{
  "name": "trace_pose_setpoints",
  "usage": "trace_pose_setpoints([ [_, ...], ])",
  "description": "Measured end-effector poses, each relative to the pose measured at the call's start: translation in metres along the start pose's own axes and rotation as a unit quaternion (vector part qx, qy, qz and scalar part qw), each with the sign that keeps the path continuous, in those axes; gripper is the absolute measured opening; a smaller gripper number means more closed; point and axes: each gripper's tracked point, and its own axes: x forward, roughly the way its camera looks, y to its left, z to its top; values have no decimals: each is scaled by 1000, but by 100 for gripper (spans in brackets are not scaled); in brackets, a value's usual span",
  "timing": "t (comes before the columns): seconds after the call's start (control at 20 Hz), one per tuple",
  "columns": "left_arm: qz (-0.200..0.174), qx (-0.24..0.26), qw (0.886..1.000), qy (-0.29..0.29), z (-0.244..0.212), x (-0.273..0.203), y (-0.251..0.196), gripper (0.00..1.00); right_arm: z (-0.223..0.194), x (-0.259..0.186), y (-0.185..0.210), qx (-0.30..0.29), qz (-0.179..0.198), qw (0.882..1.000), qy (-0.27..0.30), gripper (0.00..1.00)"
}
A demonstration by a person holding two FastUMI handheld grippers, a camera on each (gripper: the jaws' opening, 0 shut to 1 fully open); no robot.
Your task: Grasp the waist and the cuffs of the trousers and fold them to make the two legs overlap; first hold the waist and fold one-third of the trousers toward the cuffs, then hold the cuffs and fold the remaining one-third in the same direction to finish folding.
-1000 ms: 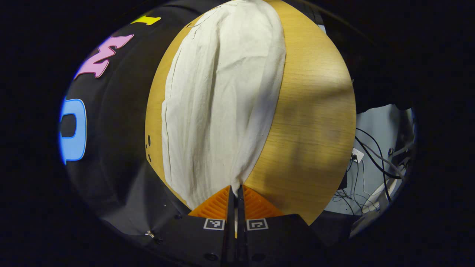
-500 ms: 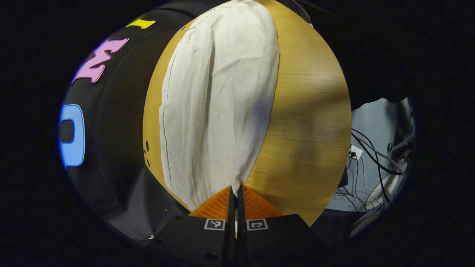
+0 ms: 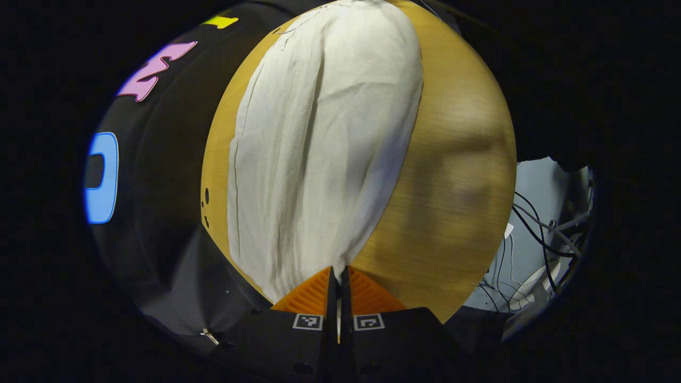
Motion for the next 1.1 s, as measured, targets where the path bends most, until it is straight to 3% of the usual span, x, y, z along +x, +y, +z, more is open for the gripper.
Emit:
trace_pose_setpoints([
  [0.15, 2, -1, 1000, 2, -1, 1, 2, 7, 4, 15, -10, -13, -9, 1000, 3, 89],
  [0.25, 2, -6, 1000, 3, 0, 5, 6, 7, 6, 21, -7, -9, 3, 1000, 5, 81],
  [0.3, 3, -8, 1000, 4, -1, 6, 8, 7, 2, 25, -1, 1, 15, 1000, 10, 67],
  [0.35, 1, -11, 1000, 2, -1, 7, 9, 7, -2, 26, 8, 14, 35, 999, 17, 61],
  [0.45, 2, -18, 1000, 4, 0, 7, 10, 6, 1, 23, 11, -4, 37, 999, 32, 12],
  [0.55, 5, -24, 1000, 7, -1, 8, 13, 7, -1, 20, 14, -9, 42, 998, 38, 6],
  [0.7, -20, -79, 997, 10, 1, 6, 11, 6, -2, 18, 16, 35, 64, 996, 52, 6],
  [0.75, -27, -103, 994, 5, 0, 4, 12, 5, 0, 14, 12, 50, 62, 995, 53, 10],
  [0.8, -28, -120, 992, 1, -2, 0, 16, 5, 2, 11, 7, 63, 56, 995, 50, 6],
  [1.1, -1, -159, 987, -33, -2, -28, 49, 5, 35, -24, -52, 127, -18, 991, 23, 6],
])
